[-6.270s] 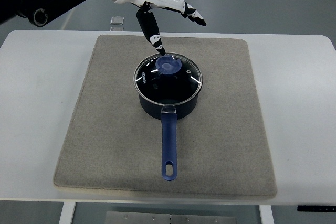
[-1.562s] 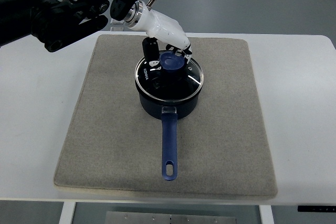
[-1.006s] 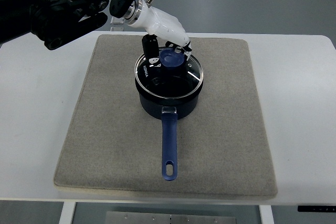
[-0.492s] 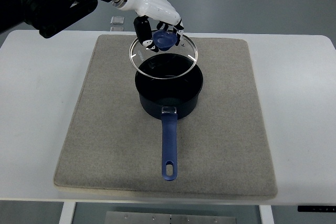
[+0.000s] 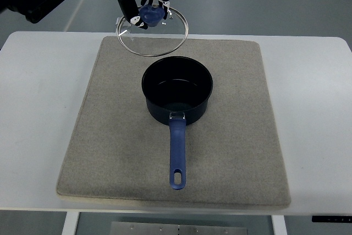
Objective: Open pot lid and place left with left hand
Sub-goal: 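Lift the glass lid off the pot with the left hand, then lower the lid onto the mat beside the pot, nearer the left arm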
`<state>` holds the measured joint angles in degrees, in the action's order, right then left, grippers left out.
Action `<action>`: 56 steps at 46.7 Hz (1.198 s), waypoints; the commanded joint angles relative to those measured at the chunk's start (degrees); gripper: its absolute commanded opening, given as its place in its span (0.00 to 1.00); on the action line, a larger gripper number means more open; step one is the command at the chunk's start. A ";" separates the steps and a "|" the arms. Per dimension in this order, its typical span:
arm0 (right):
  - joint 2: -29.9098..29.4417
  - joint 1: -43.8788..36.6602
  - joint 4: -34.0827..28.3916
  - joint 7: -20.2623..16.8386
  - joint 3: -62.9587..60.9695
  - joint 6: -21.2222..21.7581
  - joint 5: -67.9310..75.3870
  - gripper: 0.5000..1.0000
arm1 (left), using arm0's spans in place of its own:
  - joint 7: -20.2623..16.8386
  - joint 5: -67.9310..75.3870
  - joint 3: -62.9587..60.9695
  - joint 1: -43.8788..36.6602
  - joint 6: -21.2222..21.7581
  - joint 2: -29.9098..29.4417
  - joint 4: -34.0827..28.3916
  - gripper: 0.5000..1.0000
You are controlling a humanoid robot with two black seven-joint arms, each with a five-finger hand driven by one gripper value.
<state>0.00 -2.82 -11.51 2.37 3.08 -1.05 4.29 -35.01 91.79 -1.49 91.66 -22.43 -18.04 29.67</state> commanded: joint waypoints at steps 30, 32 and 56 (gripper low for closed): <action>0.00 0.01 0.00 0.00 0.00 0.00 0.02 0.83 | 0.01 -2.93 -0.98 -8.51 1.34 -11.58 0.21 0.00; 0.00 0.01 0.00 0.00 0.00 0.00 0.02 0.83 | 0.01 -2.84 -0.98 -9.04 1.69 -11.49 0.12 0.00; 0.00 0.01 0.00 0.00 0.00 0.00 0.02 0.83 | 0.01 -2.76 -0.98 -14.58 1.78 -8.59 0.12 0.00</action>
<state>0.00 -2.83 -11.51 2.37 3.08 -1.05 4.28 -35.00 88.79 -2.39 78.00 -20.63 -27.29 29.57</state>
